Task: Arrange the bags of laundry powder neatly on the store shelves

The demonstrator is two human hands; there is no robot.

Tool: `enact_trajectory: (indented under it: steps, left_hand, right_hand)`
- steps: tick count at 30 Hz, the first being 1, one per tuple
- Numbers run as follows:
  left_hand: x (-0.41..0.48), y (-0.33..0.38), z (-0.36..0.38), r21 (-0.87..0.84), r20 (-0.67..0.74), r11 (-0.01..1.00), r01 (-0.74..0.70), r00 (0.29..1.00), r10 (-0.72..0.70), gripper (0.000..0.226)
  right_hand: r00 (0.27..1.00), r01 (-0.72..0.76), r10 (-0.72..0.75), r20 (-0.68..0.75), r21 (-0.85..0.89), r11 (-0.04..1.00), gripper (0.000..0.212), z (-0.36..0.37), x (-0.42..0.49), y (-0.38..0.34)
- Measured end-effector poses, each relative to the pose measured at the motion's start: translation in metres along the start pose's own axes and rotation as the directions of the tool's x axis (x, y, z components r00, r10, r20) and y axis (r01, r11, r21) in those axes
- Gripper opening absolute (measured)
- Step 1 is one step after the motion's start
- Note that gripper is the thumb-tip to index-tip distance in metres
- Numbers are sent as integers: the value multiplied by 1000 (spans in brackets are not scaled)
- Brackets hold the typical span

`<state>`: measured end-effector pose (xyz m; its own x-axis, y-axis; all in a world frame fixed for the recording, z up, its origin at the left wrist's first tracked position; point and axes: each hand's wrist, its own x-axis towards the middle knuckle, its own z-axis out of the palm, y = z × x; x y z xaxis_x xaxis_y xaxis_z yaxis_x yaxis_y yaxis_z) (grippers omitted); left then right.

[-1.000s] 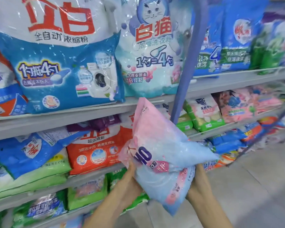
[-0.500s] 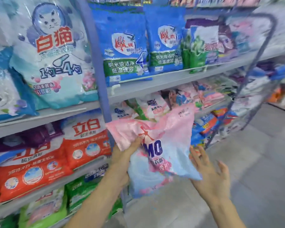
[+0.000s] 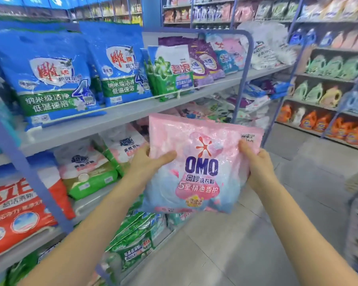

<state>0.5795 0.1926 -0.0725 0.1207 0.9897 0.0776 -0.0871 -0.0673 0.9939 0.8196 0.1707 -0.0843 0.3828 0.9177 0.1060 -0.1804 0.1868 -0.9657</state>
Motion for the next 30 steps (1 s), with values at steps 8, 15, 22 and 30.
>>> enact_trajectory:
  steps: [8, 15, 22, 30]
  left_hand:
    - [74, -2, 88, -6, 80, 1000, -30, 996, 31, 27]
    - [164, -12, 172, -53, 90, 996, -76, 993, 81, 26]
    - [285, -27, 264, -90, 116, 993, -79, 989, 89, 73]
    - [393, -17, 363, -52, 155, 979, -196, 967, 201, 56]
  right_hand:
    - [999, 21, -21, -29, -11, 1000, 19, -73, 67, -42]
    - [989, 88, -92, -119, -37, 995, 21, -125, 158, -61]
    - [970, 125, -147, -193, -124, 984, 19, -180, 283, -76]
    - [928, 241, -266, -261, -124, 963, 18, -237, 418, -88]
